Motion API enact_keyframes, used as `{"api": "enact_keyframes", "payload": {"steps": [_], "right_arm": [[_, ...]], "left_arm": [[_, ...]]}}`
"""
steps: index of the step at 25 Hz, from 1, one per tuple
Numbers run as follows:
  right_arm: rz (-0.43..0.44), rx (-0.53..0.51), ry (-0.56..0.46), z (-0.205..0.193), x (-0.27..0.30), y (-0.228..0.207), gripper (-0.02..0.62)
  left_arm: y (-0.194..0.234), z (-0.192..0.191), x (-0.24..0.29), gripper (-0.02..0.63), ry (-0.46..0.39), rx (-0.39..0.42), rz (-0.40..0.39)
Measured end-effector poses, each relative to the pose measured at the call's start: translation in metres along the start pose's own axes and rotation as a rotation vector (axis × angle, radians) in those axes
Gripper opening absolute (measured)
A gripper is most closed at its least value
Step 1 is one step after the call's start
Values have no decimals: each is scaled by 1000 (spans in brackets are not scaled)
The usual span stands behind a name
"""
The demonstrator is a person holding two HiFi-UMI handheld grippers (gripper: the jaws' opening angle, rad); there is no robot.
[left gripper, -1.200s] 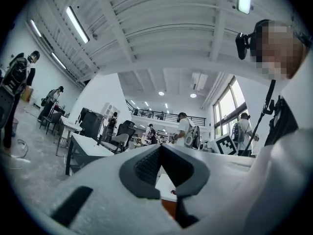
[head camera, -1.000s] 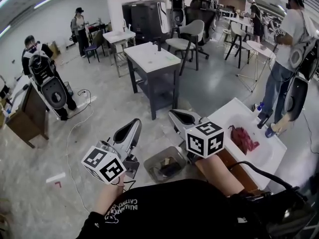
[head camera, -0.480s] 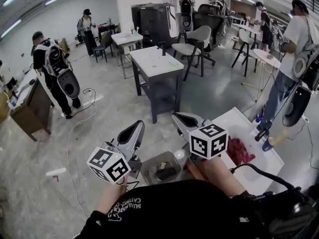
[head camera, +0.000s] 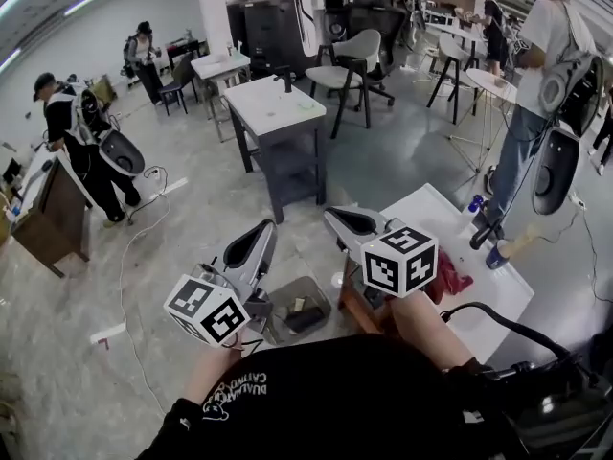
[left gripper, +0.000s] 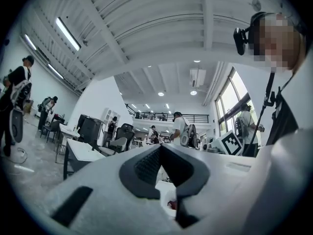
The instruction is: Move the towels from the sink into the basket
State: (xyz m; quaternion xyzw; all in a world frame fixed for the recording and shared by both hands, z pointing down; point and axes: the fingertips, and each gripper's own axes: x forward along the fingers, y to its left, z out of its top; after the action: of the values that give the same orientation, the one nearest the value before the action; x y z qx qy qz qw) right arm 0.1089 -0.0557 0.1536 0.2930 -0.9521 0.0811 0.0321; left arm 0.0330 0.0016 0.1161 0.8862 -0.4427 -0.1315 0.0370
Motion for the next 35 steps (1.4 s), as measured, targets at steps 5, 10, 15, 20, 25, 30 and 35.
{"api": "enact_keyframes", "payload": {"steps": [5,10,15,20,25,30,35], "right_arm": [[-88,25,-9,-10,-48,-35,5],[-161,37,-7,-17,-90,-81,5],[-294,57,-10,-26,-151,-133,5],[-421,95,-1,-42,-209,-180,5],[-492,125,20,-57,-258,-213,5],[-534,165,26,-81,-289,-239,5],[-571,253,51,-113,-301,-258,5]], "left_arm": [[-37,-24,35,5,35,-49,-104],[-58,-43,83,6,40,-95,-162],[-103,-76,138,6,75,-130,-289],[-146,-112,187,5,120,-181,-402],[-184,-138,227,6,140,-222,-466],[-211,-171,255,6,190,-240,-507],[-217,-199,261,5,267,-249,-524]]}}
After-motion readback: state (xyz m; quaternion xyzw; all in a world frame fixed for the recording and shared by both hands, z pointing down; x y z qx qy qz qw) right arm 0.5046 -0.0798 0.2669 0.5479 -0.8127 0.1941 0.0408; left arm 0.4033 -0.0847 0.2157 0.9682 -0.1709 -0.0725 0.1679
